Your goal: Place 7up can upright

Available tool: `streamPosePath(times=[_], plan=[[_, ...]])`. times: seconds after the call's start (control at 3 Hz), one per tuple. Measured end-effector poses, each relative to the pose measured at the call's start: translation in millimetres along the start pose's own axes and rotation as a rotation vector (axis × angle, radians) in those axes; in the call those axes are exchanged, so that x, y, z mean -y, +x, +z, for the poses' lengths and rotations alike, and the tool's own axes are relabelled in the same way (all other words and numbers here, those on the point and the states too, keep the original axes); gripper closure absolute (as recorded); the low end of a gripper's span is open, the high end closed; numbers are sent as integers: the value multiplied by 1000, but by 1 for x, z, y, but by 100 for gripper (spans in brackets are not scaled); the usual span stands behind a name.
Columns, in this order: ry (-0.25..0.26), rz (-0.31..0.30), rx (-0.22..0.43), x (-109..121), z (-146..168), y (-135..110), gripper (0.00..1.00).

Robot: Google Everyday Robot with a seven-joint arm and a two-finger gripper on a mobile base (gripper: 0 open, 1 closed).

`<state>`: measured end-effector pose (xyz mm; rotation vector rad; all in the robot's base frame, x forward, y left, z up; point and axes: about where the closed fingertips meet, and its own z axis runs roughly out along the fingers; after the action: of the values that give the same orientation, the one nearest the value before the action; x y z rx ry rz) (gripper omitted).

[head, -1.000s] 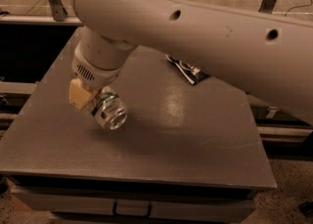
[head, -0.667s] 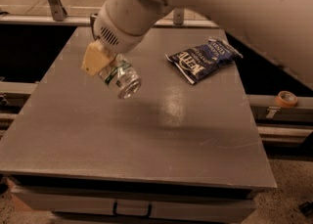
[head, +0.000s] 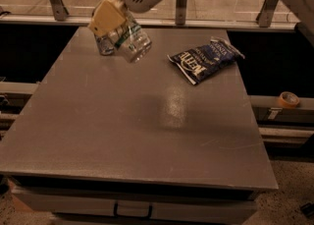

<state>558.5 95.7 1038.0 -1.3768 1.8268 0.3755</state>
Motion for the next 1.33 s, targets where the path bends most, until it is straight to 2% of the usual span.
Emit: streamPosePath(times=[0.33, 0.67, 1.0, 1.33], plan=[[10, -2, 2, 10, -2, 3, 100], [9, -22, 82, 49, -11, -1, 100], [-23, -101, 205, 88, -16, -9, 100], [14, -162, 254, 104, -32, -23, 100]])
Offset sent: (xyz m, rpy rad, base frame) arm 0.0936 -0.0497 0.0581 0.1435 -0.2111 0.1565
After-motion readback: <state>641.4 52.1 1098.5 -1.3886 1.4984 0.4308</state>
